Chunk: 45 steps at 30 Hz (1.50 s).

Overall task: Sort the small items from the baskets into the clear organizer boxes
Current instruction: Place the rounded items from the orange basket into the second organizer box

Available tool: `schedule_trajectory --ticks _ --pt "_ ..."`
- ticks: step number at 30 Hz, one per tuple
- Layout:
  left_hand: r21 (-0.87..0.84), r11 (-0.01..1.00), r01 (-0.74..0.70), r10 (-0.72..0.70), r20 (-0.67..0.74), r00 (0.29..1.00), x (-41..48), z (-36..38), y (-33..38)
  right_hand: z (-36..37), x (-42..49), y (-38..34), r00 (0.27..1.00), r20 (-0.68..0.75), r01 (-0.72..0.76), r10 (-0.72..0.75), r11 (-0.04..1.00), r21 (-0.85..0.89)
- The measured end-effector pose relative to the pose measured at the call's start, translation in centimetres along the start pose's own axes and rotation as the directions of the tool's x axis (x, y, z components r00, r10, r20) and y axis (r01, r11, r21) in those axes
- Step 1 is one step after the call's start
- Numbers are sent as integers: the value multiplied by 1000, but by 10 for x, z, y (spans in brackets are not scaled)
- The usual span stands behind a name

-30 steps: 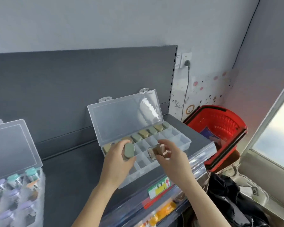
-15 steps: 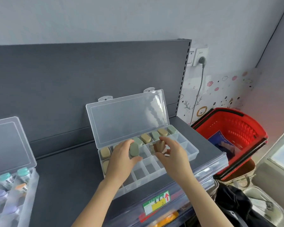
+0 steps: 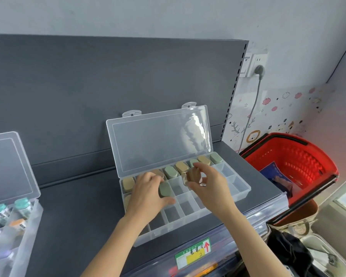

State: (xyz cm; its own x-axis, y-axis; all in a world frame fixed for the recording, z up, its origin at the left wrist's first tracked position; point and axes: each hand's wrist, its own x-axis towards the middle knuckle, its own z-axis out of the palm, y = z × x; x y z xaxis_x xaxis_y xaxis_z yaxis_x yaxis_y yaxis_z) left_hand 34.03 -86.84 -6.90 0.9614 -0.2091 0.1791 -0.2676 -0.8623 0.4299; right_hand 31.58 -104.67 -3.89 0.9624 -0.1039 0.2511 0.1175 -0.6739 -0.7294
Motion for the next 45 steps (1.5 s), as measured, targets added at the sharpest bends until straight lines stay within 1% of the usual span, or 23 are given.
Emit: schedule_trajectory --ticks 2,5,9,13,17,21,26,29,33,35,40,45 --pt "-10 1000 4 -4 12 1000 -1 0 0 2 4 2 1000 31 1 -1 1000 12" --pt "2 999 33 -33 32 999 -3 -1 0 6 14 6 993 121 8 -7 1000 -5" --pt "20 998 66 -67 37 997 -4 -3 2 12 24 8 967 245 85 -67 994 -64" --pt "-54 996 76 -75 20 997 -8 -8 4 17 30 12 939 322 170 -123 978 -123" --pt "-112 990 89 -91 -14 996 -14 -18 0 20 31 16 914 387 203 -117 961 -189" --pt "-82 993 88 -89 -9 996 -22 -22 -4 22 35 16 886 439 287 -150 920 -266" --pt "-17 996 88 -88 7 996 -28 -27 -3 22 40 17 845 517 344 -138 879 -329" --pt "-5 996 84 -84 4 996 -29 -31 0 21 39 18 836 531 360 -139 869 -339" --pt "3 996 92 -92 -10 996 -32 -34 0 20 31 20 857 463 380 -226 885 -270" --pt "7 995 95 -95 -3 995 -33 -33 0 19 28 21 857 451 391 -251 886 -248" --pt "-1 996 86 -86 -15 996 -35 -32 4 21 30 20 864 448 370 -232 895 -250" --pt "37 996 84 -81 -66 995 -36 -39 2 17 28 7 888 403 336 -221 911 -240"
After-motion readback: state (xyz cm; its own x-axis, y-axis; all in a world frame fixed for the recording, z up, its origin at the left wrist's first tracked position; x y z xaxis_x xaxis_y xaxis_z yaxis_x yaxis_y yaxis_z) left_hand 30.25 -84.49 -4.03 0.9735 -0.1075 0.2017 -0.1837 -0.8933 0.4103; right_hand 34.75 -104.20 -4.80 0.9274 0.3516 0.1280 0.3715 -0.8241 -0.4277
